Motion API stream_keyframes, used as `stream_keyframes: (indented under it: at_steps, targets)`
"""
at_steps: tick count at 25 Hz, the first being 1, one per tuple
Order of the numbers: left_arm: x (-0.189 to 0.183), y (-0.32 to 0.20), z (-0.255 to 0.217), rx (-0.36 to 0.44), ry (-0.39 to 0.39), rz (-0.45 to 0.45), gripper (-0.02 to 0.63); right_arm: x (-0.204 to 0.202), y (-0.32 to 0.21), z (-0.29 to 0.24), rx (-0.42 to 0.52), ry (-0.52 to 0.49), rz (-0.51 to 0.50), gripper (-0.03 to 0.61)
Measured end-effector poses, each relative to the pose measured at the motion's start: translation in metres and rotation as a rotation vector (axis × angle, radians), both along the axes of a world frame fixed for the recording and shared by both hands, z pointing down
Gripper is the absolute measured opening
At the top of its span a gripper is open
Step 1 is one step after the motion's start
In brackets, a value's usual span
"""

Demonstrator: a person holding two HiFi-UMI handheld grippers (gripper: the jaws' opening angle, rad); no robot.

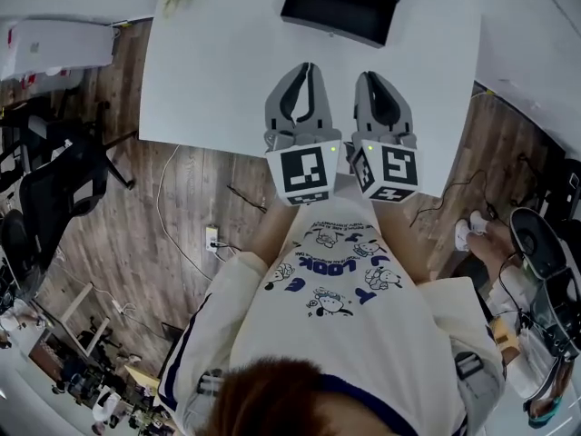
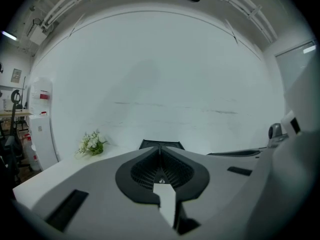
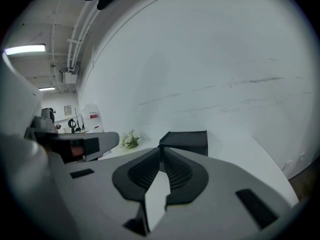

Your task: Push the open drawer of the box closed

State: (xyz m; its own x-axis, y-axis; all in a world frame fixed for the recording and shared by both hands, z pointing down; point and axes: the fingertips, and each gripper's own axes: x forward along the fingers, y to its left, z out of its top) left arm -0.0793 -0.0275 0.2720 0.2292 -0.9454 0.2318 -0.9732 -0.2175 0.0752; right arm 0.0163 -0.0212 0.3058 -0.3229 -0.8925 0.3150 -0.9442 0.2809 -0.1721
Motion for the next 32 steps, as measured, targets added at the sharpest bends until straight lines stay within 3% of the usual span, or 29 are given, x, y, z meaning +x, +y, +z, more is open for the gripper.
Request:
stream_keyframes:
  at_steps: [32]
  targets:
    - [0.036, -0.091, 0.116, -0.243, -0.049, 0.043, 0.021, 0.039, -0.078, 0.065, -0.117, -0.018, 0.021, 0.043]
